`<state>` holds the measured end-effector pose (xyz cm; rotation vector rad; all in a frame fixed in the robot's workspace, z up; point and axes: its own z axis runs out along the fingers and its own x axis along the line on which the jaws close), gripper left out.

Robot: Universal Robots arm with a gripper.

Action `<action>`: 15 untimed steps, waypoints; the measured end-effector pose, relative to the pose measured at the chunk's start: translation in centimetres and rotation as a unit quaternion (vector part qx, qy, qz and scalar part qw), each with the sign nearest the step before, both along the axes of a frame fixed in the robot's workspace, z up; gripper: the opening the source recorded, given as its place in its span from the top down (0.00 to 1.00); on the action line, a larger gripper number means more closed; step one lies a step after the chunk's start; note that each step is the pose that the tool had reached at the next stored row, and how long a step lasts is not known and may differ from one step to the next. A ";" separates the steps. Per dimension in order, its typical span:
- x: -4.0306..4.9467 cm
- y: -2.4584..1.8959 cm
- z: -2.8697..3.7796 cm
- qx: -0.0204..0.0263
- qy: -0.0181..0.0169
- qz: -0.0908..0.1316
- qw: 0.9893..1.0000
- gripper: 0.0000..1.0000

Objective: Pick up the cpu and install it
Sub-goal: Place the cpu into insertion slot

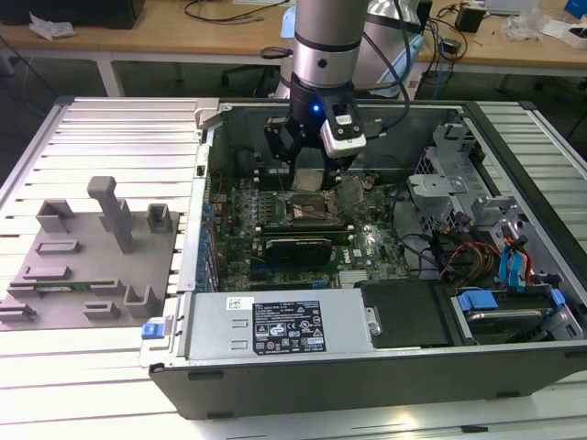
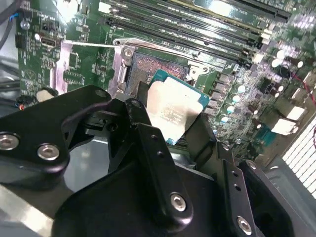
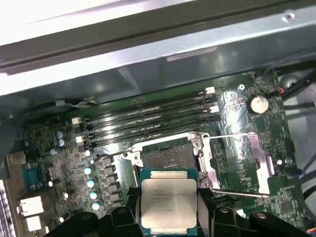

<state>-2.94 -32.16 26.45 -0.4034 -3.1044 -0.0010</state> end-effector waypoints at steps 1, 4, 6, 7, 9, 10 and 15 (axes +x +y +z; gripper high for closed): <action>0.00 0.00 0.00 0.000 0.000 -0.008 1.000 0.45; 0.00 0.00 -0.02 0.000 0.000 -0.036 0.999 0.45; 0.00 0.00 -0.02 0.000 0.000 -0.051 0.999 0.45; 0.00 0.00 -0.02 0.000 0.000 -0.058 0.998 0.45; 0.00 0.00 -0.03 0.000 0.000 -0.075 0.997 0.45; 0.00 0.00 -0.04 0.000 0.000 -0.094 0.996 0.45; 0.00 0.00 -0.06 0.000 0.000 -0.135 0.991 0.45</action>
